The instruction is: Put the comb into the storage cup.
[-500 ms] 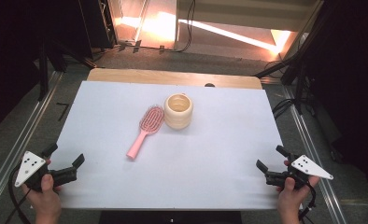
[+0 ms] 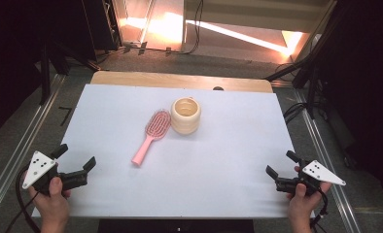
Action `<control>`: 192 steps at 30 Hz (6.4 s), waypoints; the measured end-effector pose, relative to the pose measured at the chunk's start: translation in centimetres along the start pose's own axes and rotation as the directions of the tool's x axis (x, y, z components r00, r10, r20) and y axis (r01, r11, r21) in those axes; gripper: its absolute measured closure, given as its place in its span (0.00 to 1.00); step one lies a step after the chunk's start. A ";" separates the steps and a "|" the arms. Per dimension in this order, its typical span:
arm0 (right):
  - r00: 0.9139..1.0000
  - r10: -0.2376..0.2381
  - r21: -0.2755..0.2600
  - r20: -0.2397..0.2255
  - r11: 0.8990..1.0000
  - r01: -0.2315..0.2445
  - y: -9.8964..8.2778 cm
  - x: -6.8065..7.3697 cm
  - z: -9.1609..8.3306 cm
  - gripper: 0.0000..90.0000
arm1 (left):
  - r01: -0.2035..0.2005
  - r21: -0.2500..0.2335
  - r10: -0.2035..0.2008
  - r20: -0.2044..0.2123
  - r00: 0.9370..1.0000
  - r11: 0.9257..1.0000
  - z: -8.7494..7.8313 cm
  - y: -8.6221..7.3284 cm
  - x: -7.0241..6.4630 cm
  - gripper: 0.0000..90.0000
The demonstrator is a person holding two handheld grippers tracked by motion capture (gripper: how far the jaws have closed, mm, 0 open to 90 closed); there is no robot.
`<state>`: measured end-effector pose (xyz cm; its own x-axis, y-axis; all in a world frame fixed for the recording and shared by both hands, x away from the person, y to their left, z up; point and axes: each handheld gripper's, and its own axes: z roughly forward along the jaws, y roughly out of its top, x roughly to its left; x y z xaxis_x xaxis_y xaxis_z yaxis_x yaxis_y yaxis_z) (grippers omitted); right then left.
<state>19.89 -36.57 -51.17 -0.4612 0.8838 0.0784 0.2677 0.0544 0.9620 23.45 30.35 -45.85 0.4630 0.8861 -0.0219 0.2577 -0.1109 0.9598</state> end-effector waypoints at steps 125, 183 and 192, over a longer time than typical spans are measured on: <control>1.000 0.001 0.029 -0.030 1.000 0.000 -0.1 0.3 0.6 0.00 | -0.074 0.749 0.009 0.090 0.996 0.658 21.1 5.0 -9.5 0.61; 1.000 0.001 0.032 -0.018 1.000 -0.001 -0.1 0.3 0.7 0.00 | -0.038 0.748 0.021 0.032 0.999 0.663 20.8 4.4 -9.5 0.79; 1.000 -0.003 0.029 -0.016 1.000 0.003 -0.1 0.3 0.7 0.00 | -0.033 0.710 0.021 0.025 0.999 0.704 20.3 4.8 -9.2 0.79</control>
<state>20.30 -36.00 -51.37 -0.4755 0.8761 0.0797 0.2909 0.0710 0.9541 37.62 12.56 -46.74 0.4897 0.8718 -0.0084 0.7679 -0.4268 0.4777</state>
